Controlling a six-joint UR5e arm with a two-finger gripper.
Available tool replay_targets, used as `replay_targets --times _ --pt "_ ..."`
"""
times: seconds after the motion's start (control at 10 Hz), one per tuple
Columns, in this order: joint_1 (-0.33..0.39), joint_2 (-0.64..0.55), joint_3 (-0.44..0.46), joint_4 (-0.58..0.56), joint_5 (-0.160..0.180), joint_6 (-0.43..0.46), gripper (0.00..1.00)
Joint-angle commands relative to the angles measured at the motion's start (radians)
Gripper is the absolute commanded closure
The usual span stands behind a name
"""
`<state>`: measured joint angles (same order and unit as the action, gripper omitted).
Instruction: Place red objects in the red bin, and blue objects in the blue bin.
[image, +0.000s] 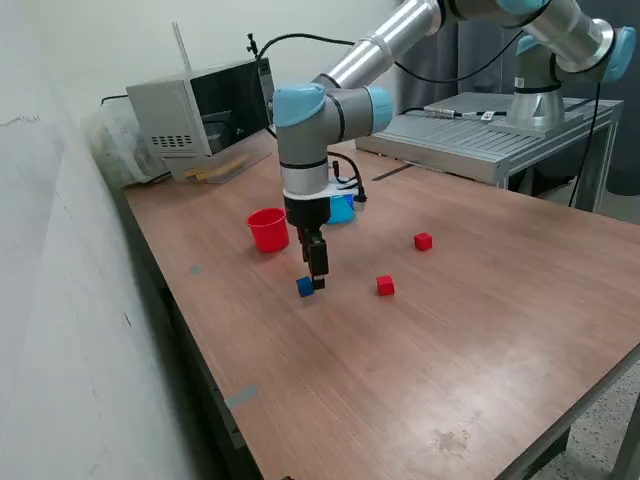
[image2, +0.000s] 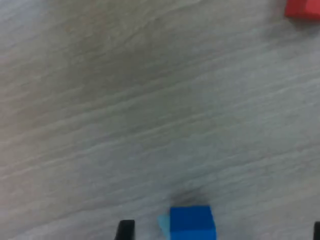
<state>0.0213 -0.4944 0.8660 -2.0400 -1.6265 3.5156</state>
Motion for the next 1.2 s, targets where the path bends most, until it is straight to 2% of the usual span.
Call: replay_targets --times 0.0,0.4,0.5,0.9,1.0,1.1 --pt "-0.011 0.034 -0.039 0.001 0.002 -0.024 0.0" --pt "-0.011 0.065 -0.059 0.007 0.002 -0.047 0.0" --pt "-0.011 0.065 -0.058 0.009 0.001 -0.049 1.0" --pt "-0.011 0.068 -0.056 0.001 -0.004 -0.084 1.0" --pt "-0.011 0.068 -0.056 0.001 -0.019 -0.098 1.0" --pt "-0.012 0.068 -0.058 0.0 -0.053 -0.113 1.0"
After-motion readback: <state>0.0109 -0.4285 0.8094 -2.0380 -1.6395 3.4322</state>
